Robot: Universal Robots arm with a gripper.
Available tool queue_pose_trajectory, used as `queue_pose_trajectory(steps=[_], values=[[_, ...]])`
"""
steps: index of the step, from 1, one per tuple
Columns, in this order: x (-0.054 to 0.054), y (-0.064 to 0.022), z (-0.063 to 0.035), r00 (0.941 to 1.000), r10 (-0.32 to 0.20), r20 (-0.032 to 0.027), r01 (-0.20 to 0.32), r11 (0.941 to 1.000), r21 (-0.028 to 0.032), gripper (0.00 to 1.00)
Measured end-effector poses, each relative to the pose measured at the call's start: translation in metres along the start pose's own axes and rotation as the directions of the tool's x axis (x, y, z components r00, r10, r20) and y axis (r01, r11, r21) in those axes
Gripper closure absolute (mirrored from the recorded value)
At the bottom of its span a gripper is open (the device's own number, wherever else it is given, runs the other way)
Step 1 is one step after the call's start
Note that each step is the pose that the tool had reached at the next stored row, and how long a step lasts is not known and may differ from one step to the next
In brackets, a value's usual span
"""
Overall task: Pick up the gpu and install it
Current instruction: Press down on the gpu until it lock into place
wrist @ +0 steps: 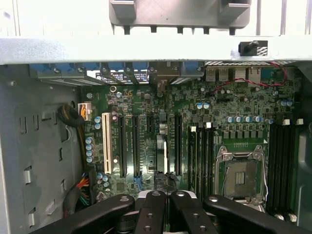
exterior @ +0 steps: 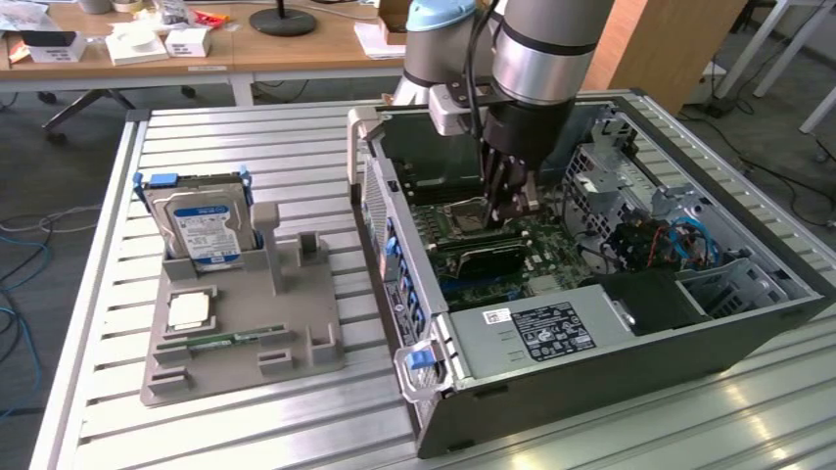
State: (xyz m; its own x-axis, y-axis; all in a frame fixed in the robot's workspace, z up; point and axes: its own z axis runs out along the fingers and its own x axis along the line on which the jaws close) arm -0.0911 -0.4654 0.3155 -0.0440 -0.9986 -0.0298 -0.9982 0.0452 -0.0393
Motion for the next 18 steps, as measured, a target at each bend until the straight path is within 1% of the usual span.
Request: queue_pose_trajectory(steps=[3,8,14,18], values=[[0.0001,0.0001,0.0021,1.0000,0.000,-0.0001,0.000,1.0000,-0.0001,0.90],[0.0000,0.0002,0.0023,1.0000,0.000,-0.0002,0.000,1.0000,-0.0001,0.90],[-0.0043,0.0024,0.0026,1.0000,0.000,-0.0002,0.000,1.0000,-0.0001,0.90],[-0.0045,0.0025,0.0032,1.0000,0.000,0.0000,0.000,1.0000,-0.0001,0.90]])
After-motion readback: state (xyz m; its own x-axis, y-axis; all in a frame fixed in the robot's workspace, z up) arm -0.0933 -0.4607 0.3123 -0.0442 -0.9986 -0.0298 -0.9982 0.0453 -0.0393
